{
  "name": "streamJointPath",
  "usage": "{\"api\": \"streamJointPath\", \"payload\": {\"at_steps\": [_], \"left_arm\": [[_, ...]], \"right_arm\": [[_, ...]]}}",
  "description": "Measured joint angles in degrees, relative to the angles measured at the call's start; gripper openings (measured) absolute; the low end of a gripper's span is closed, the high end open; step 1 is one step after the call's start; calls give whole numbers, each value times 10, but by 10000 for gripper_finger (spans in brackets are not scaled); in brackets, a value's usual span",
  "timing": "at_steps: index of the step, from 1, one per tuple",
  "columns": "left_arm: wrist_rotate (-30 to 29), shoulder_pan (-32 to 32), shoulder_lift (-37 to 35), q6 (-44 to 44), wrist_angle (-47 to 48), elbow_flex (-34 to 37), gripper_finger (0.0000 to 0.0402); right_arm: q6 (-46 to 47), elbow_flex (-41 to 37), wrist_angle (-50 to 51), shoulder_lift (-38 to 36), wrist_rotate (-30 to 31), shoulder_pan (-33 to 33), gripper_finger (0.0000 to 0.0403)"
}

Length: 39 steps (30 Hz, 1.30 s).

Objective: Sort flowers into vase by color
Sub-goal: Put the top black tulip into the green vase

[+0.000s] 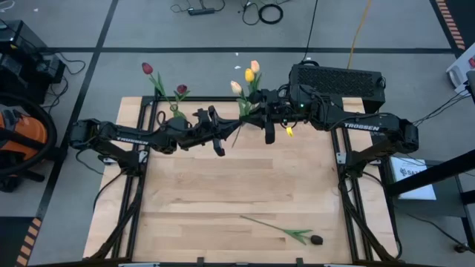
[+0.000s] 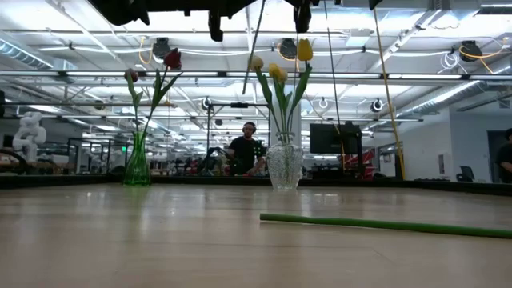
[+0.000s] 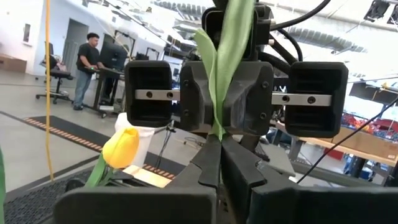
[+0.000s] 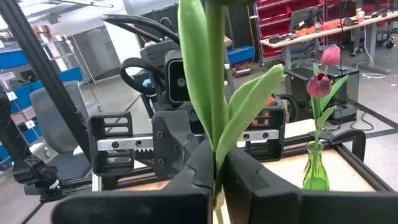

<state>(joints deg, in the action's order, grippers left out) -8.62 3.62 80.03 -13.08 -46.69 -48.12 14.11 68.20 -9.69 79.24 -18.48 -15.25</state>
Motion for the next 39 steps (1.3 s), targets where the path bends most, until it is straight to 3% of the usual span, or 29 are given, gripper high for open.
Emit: {"api": "streamJointPath", "payload": {"at_steps": [6,18,26,39], "left_arm": [[-2,0,0,-1,11,0,34],[15,7,0,-44,62,0,134],[94,29,0,-91,82,-1,139],[104,31,0,-30,227,-72,139]], "right_arm": [[-2,0,14,0,1,0,13],[1,0,51,-1,2,0,2],[11,0,63,-1,-14,0,1],[17,0,74,-1,-29,0,0]]}}
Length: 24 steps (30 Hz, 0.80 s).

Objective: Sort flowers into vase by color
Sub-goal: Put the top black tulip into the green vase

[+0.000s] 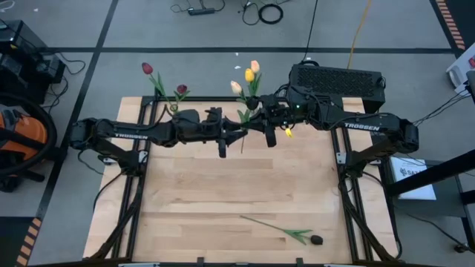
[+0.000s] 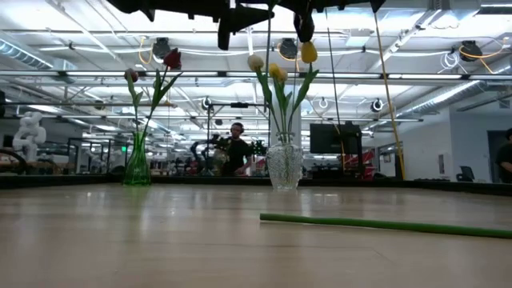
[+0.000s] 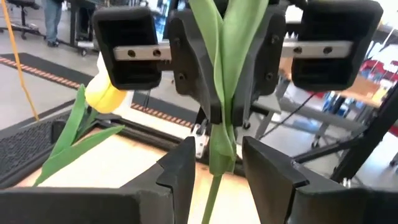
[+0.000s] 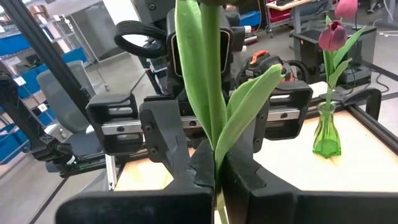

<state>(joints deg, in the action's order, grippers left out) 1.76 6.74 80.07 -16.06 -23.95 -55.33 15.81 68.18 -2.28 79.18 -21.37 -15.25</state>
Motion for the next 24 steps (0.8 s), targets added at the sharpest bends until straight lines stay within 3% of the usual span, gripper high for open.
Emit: {"api": "streamJointPath", "payload": {"at_steps": [9,12,17,24], "left_arm": [[2,-4,0,35,8,-3,130],[1,-7,5,59,7,-3,99],[-3,-9,6,81,7,-3,16],[-3,-9,6,93,7,-3,11]], "right_arm": [[0,0,4,0,0,0,5],[0,0,5,0,0,0,6],[0,0,5,0,-1,0,7],[5,0,11,0,0,0,15]]}}
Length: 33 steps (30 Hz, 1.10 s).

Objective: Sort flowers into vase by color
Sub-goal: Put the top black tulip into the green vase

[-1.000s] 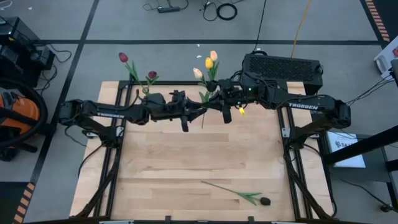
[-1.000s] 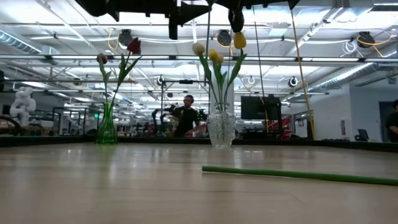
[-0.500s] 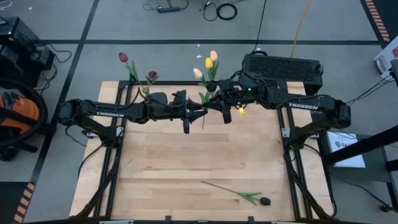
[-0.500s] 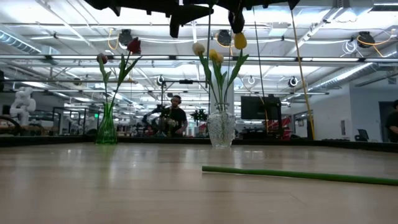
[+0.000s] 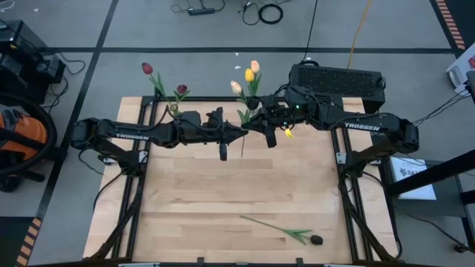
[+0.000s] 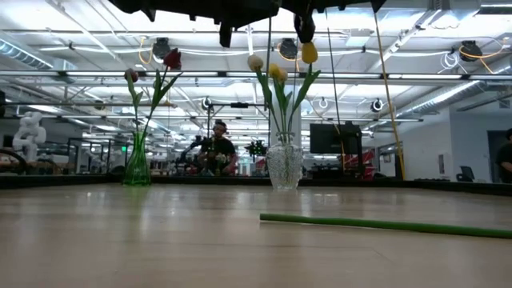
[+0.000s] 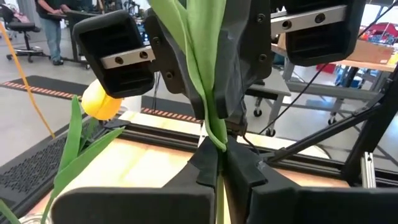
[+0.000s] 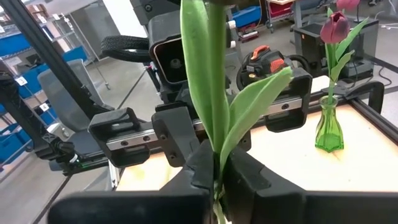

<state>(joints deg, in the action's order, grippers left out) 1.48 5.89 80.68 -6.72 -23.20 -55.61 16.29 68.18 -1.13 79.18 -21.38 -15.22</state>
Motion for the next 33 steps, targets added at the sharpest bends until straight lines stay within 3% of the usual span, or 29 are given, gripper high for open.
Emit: {"api": "streamJointPath", "payload": {"at_steps": [13,18,24,33], "left_arm": [[-19,0,-12,2,-22,0,9],[-42,0,-63,32,-35,0,8],[-94,0,-145,62,55,0,8],[-277,2,-241,81,197,2,8]], "right_arm": [[0,-1,16,-10,3,-5,105],[0,-1,22,-58,4,-14,130],[-33,0,81,-137,9,-21,134],[-26,0,362,-237,207,-20,117]]}}
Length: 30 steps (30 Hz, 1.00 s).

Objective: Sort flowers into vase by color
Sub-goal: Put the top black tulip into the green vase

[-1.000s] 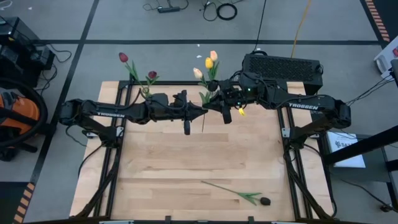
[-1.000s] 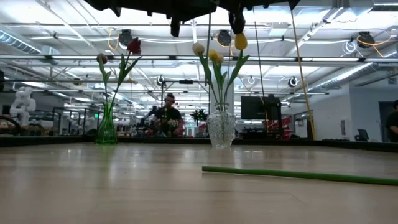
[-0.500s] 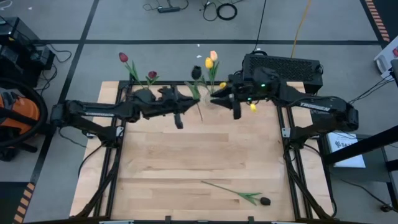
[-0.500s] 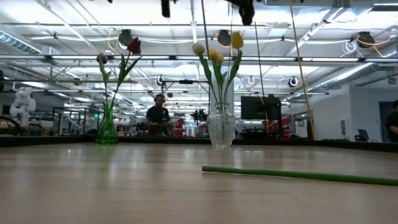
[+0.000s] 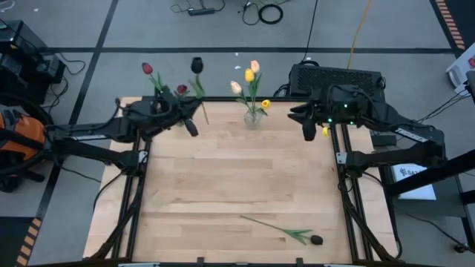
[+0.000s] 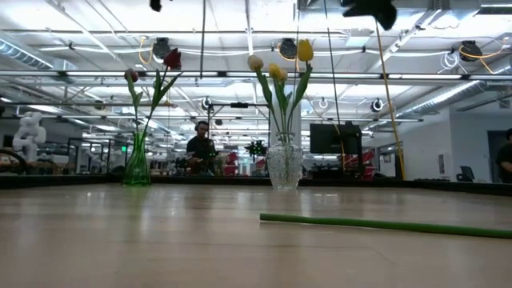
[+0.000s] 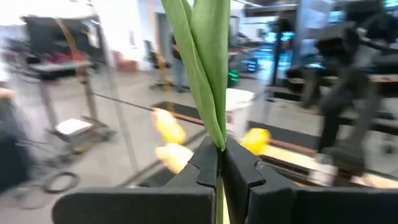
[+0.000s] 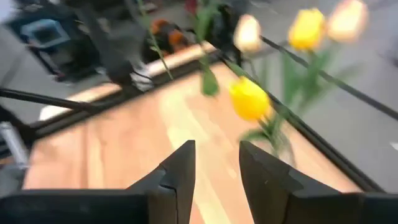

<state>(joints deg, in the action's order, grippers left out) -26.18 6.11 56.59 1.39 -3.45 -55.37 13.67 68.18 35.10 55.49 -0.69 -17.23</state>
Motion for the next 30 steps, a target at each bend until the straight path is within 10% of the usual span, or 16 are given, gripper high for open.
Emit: {"api": "streamJointPath", "payload": {"at_steps": [12,23,30], "left_arm": [[-168,46,-75,21,89,14,8],[-146,134,-146,5,239,16,8],[-52,226,-159,21,134,95,8]], "right_arm": [[132,-132,47,-24,39,1,94],[274,-303,-103,-23,40,22,79],[277,-308,-185,-13,40,23,79]]}}
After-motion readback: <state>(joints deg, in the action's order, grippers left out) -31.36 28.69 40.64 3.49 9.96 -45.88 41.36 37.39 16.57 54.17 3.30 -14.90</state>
